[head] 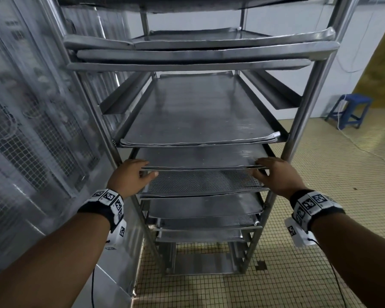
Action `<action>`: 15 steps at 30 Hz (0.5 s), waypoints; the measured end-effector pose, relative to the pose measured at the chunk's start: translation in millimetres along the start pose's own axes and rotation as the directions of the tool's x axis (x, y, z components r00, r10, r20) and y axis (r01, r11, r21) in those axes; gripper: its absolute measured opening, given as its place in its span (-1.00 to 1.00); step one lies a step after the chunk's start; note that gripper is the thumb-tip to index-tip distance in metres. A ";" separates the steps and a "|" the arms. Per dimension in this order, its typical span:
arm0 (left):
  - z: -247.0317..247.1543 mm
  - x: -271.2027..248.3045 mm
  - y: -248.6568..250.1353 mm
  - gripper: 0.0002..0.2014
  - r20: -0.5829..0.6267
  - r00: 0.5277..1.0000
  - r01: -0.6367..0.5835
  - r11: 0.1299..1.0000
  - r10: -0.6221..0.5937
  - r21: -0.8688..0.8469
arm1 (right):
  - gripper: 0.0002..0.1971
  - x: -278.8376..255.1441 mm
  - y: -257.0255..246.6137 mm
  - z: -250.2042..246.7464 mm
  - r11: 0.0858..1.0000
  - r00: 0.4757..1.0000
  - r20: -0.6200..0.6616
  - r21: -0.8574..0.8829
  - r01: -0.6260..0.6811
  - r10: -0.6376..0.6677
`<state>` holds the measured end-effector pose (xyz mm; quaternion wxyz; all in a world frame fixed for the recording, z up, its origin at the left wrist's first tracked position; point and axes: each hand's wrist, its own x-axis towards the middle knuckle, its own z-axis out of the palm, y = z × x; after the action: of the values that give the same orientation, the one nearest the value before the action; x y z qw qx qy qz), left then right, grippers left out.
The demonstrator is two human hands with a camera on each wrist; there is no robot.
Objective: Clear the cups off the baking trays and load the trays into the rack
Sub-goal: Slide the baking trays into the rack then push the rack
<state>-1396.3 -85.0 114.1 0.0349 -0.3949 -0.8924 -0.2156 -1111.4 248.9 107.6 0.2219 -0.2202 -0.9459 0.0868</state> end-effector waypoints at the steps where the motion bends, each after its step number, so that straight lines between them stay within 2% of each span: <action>1: -0.7 -1.4 -0.4 -0.35 0.004 1.000 0.007 1.000 -0.007 0.000 | -0.55 -1.0 0.6 -0.5 1.000 1.000 0.005 -0.012 -0.002 0.002; 7: -9.8 -4.5 0.0 -0.28 0.036 0.999 0.013 1.000 -0.013 -0.013 | -0.39 -2.0 -6.5 -8.5 0.998 0.993 0.103 -0.035 -0.056 0.059; 9: -15.5 -4.7 1.2 -0.30 0.000 1.000 0.005 1.000 -0.005 -0.017 | -0.41 -1.4 -12.6 -16.1 0.996 0.991 0.108 -0.049 -0.075 0.080; 10: -18.9 -4.5 1.6 -0.32 -0.042 0.999 -0.007 1.000 0.006 -0.022 | -0.46 -1.2 -15.4 -21.0 0.995 0.993 0.075 -0.054 -0.082 0.086; 12: -28.8 -4.0 4.1 -0.42 -0.158 0.987 -0.031 0.997 0.020 -0.066 | -0.59 -1.6 -19.8 -33.2 0.996 0.995 -0.066 -0.040 -0.075 0.073; 15: -49.1 -3.2 11.9 -0.54 -0.386 0.922 -0.067 0.985 0.001 -0.158 | -0.66 1.8 -20.8 -54.7 0.996 0.944 -0.319 0.048 -0.071 0.083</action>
<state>-1390.8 -100.4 162.0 0.1796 -0.3620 -0.8397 -0.3627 -1095.6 234.9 162.3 0.3730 -0.2642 -0.8862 0.0752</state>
